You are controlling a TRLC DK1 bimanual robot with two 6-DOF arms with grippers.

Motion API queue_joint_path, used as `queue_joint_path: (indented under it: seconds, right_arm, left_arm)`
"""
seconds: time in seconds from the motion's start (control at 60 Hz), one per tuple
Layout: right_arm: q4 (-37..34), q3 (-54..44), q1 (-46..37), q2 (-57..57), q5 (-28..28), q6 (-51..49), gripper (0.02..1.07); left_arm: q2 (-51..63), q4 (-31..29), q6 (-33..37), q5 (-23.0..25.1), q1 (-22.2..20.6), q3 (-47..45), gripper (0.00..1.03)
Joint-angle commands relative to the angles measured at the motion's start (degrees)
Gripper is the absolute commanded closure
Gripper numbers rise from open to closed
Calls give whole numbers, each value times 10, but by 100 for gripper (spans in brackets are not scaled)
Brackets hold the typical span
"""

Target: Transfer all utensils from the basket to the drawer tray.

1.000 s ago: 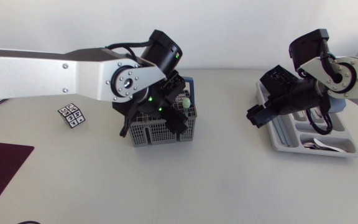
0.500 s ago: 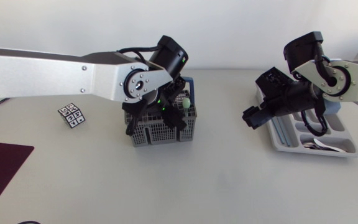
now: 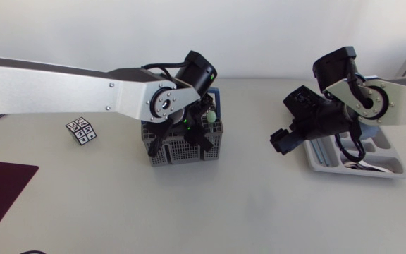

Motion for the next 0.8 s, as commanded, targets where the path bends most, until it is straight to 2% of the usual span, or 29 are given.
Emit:
queue_joint_path:
  seconds: [0.0, 0.233, 0.783]
  right_arm:
    - [7, -11, 4, 8, 2, 17, 17]
    - [7, -15, 8, 6, 3, 17, 17]
    - [15, -23, 33, 11, 14, 25, 17]
  left_arm:
    - [14, 6, -10, -7, -5, 9, 79]
    - [13, 19, -10, -21, -7, -5, 98]
    - [-57, 62, 2, -32, -9, -67, 100]
